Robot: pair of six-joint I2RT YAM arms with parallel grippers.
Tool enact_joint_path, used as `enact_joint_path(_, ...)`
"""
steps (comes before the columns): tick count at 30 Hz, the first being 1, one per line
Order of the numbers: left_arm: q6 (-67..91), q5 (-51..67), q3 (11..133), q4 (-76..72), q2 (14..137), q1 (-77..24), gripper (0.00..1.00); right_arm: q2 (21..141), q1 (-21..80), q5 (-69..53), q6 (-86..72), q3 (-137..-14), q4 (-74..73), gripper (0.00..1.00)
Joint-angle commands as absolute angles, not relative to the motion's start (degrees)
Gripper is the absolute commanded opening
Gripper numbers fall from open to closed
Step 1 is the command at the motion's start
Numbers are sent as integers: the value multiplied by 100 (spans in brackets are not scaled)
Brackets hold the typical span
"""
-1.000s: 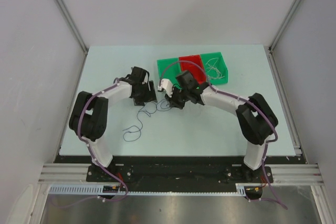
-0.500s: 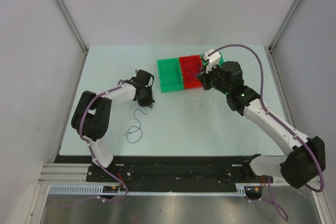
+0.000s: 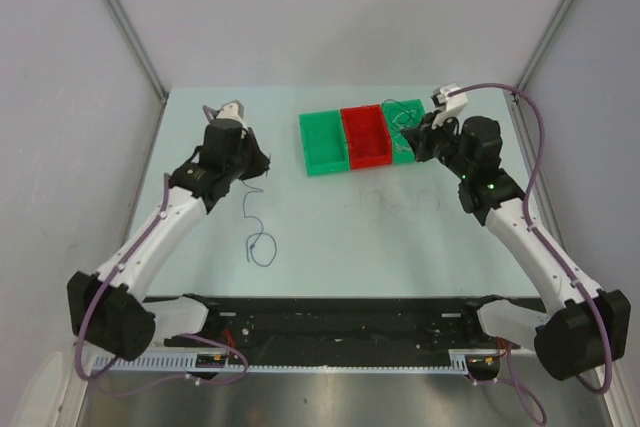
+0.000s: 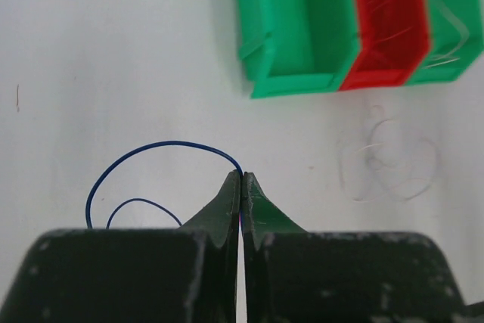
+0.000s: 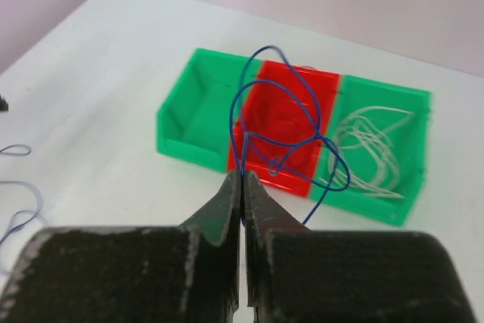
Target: Untangle the cables
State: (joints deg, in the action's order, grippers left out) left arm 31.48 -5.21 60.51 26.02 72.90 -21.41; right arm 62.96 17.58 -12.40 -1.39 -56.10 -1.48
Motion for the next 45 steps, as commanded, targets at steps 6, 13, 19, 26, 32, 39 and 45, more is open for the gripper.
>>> enact_joint_path(6,3181,-44,6820,2522,6074,-2232,0,8380,2952,-1557,-745,-6353,1835,0)
enact_joint_path(13,3270,-53,6461,2531,6143,-2241,0,10323,3199,-1046,-1063,-7319,2558,2)
enact_joint_path(19,3357,-158,6022,2531,6477,-2241,0,10741,3331,-1072,-1152,-7690,2206,35)
enact_joint_path(26,3401,-430,5599,2549,6899,-2224,7,9977,3401,-1265,-835,-7778,1504,82)
enact_joint_path(32,3410,-572,5432,2645,7557,-1882,34,9071,3393,-1099,-642,-7401,370,82)
enact_joint_path(39,3287,-746,5362,2672,7490,-1732,100,8008,3358,-624,-580,-6408,27,84)
enact_joint_path(45,3068,-879,4993,2707,7137,-1416,100,7471,3331,-589,-361,-5775,-202,91)
